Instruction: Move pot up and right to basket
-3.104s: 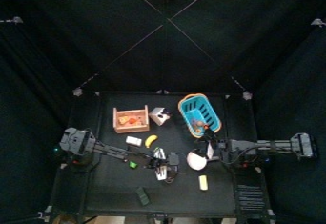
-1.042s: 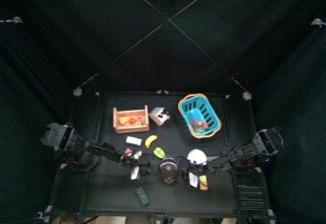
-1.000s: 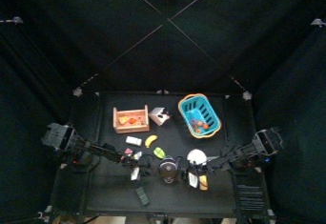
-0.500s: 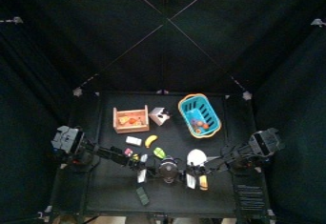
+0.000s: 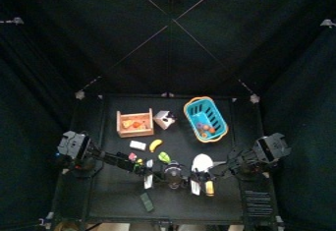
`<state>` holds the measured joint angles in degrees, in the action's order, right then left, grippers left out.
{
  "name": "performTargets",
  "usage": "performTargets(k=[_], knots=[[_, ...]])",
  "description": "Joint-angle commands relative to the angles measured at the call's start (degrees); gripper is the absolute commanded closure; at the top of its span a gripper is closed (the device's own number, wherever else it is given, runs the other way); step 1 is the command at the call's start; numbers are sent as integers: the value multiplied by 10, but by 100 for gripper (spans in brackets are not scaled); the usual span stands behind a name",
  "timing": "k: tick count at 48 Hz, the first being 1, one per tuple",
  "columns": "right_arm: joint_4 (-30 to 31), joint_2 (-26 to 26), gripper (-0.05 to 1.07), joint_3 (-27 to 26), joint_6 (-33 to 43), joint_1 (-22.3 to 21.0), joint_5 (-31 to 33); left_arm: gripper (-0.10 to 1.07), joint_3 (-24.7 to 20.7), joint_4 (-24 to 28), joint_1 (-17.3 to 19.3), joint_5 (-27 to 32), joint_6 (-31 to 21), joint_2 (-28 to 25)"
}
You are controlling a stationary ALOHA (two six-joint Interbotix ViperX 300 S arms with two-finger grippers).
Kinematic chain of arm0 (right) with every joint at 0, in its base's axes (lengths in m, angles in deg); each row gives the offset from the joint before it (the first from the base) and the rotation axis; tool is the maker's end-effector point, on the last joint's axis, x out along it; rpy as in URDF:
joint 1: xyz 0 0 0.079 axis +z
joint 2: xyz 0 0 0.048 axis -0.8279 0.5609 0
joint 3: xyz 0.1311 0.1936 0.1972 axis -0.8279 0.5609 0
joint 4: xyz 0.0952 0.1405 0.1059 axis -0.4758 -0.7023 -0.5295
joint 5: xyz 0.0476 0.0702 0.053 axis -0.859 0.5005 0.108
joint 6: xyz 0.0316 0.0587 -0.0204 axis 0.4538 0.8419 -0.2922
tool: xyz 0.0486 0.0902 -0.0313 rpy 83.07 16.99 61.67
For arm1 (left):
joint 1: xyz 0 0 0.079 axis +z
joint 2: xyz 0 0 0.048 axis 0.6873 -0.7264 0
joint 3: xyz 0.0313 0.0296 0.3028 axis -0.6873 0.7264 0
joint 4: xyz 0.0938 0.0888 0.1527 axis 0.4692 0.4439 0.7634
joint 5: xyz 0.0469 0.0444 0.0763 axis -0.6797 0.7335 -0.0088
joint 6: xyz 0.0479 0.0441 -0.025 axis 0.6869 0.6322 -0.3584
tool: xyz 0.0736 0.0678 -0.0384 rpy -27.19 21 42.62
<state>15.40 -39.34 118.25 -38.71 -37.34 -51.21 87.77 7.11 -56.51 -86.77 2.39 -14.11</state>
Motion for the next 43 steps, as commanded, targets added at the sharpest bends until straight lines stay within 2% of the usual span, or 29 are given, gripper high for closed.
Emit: performTargets(k=[1,13,25,43], knots=[[4,-8,49,-11,1,-5,-3,37,-15,-1,5,-2,1,3],[7,-9,49,-9,-1,-34,-3,37,-17,0,32,-2,1,3],[8,-10,49,-7,-2,-45,-1,37,-18,12,59,-3,2,3],[36,-25,49,-7,0,-88,50,37,-20,23,99,-3,2,6]])
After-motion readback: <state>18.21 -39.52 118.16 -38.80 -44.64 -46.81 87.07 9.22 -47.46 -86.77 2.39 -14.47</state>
